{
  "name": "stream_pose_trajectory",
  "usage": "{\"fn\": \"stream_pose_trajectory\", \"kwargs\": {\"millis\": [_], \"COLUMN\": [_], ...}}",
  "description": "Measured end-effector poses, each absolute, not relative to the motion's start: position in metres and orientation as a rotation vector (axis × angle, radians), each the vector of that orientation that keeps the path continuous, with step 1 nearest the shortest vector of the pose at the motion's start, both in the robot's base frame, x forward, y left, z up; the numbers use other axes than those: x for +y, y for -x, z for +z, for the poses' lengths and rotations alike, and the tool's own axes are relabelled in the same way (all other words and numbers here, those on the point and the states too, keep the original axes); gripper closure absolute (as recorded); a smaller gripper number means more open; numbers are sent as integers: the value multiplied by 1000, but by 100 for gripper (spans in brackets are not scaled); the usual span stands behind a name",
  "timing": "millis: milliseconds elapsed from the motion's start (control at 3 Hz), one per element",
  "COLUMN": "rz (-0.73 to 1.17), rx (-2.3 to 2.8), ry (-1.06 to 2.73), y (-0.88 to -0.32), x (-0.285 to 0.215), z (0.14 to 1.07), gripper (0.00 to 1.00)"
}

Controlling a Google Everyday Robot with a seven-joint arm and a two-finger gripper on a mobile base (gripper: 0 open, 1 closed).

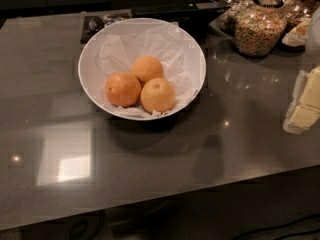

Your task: Pick orange from white bowl

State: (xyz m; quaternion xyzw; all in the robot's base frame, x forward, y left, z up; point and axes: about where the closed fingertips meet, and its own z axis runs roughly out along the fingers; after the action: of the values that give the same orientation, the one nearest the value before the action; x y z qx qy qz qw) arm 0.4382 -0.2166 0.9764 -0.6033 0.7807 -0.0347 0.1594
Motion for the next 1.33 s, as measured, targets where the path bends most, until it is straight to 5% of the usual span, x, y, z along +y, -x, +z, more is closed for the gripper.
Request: {"fn": "stream_pose_trajectory", "kwargs": {"millis": [1333], "rz": [-84], "rx": [2197], "ry": [1807], "y": [-467], "x": [-174], "z": [979], "gripper": [0]}}
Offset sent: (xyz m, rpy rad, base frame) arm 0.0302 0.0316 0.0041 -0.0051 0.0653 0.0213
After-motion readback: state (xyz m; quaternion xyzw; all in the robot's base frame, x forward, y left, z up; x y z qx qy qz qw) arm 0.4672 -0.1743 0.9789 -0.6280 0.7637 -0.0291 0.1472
